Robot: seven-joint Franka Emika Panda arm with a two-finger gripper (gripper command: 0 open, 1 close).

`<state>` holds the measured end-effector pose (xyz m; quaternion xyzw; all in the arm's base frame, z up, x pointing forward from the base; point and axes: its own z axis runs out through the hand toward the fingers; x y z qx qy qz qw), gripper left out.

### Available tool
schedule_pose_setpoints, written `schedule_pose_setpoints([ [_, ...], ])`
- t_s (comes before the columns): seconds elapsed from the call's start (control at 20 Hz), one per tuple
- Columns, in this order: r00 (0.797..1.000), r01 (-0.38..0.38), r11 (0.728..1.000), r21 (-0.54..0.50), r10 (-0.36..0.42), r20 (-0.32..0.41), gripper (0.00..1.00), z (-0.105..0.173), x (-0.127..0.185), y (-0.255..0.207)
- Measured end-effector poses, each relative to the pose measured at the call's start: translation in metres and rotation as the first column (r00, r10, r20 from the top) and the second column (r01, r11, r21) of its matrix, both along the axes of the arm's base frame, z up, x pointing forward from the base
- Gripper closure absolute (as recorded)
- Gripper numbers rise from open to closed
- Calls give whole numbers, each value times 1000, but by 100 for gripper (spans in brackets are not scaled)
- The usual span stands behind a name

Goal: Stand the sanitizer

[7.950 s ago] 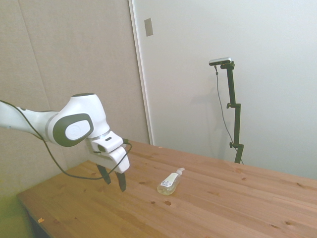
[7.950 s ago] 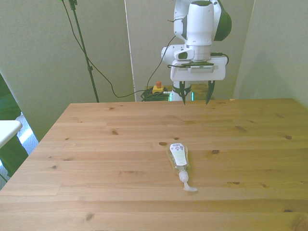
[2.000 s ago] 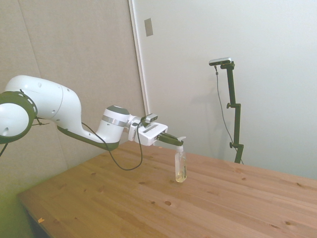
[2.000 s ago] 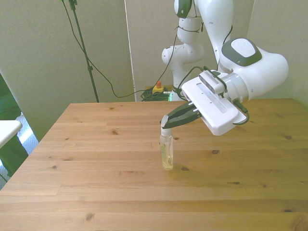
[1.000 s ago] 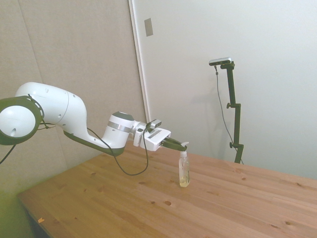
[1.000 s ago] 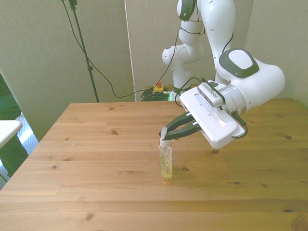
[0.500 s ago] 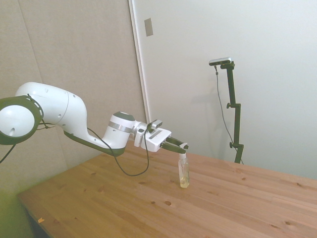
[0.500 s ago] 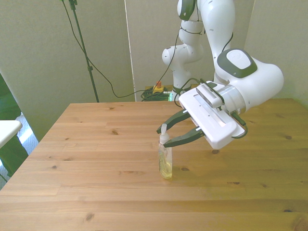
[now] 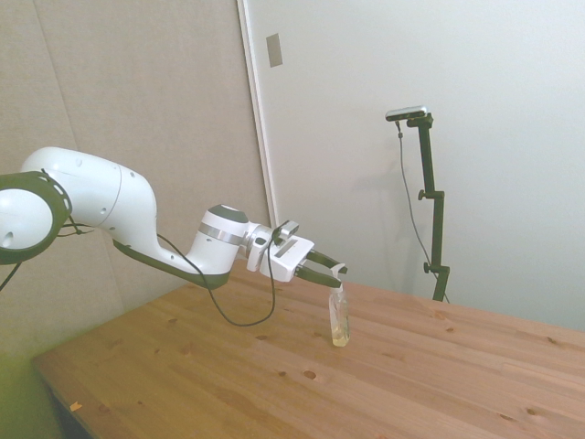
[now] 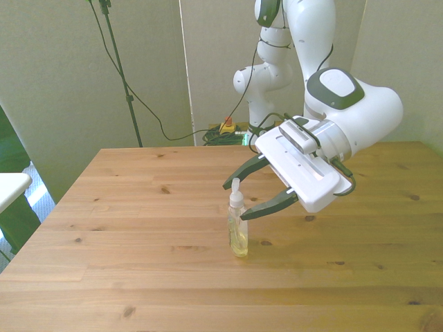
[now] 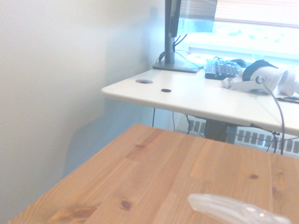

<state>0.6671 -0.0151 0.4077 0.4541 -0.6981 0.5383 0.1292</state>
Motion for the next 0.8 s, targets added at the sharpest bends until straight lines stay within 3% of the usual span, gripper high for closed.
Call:
schedule_pose_setpoints([
  [0.25,996,-85,991,102,84,21,0,21,-37,6],
  [0.45,981,-192,958,212,196,-1,0,29,-67,13],
  [0.65,946,-264,905,335,310,-94,0,29,-90,-2],
  [0.8,899,-323,853,410,412,-150,0,32,-107,-4],
])
